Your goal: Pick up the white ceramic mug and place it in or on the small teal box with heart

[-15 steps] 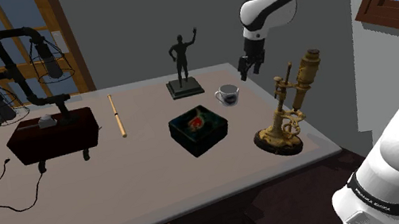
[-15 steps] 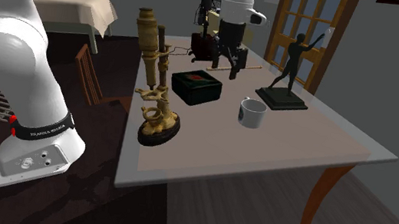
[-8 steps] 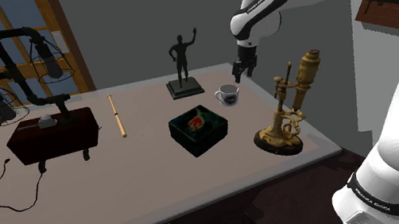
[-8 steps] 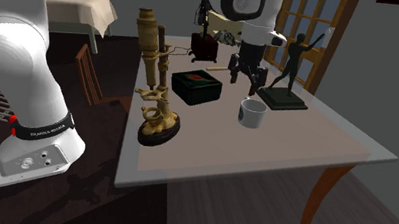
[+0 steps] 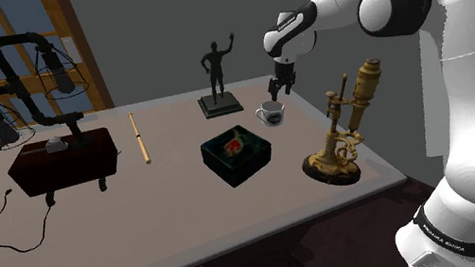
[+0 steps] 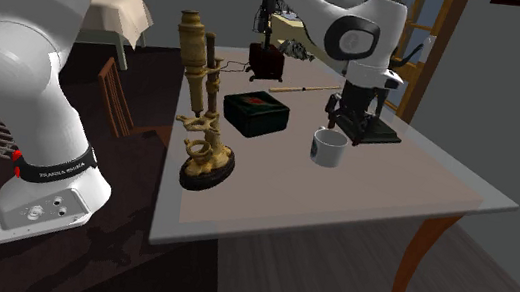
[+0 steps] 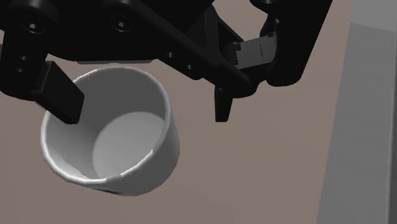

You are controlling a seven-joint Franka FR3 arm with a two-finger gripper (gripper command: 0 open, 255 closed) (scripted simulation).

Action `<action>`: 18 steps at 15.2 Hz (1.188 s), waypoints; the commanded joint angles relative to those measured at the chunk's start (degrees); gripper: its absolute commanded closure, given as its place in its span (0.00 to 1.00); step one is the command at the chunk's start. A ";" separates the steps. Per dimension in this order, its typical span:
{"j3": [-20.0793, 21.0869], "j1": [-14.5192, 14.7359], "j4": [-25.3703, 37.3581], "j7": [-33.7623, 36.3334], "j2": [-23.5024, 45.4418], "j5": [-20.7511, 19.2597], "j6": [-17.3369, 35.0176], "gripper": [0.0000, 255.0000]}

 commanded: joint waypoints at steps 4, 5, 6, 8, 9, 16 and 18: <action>0.42 -0.69 2.34 -0.55 3.88 0.73 1.59 0.00; 0.49 -0.72 2.29 -0.60 4.34 0.83 2.10 0.00; 0.57 -0.74 2.22 -0.66 4.79 0.92 2.62 0.00; 0.76 -0.80 2.11 -0.80 5.99 1.17 3.92 0.00; 0.76 -0.80 2.10 -0.80 5.98 1.17 3.92 0.00; 0.76 -0.80 2.11 -0.80 5.99 1.17 3.91 0.00; 0.76 -0.80 2.11 -0.80 5.99 1.17 3.91 1.00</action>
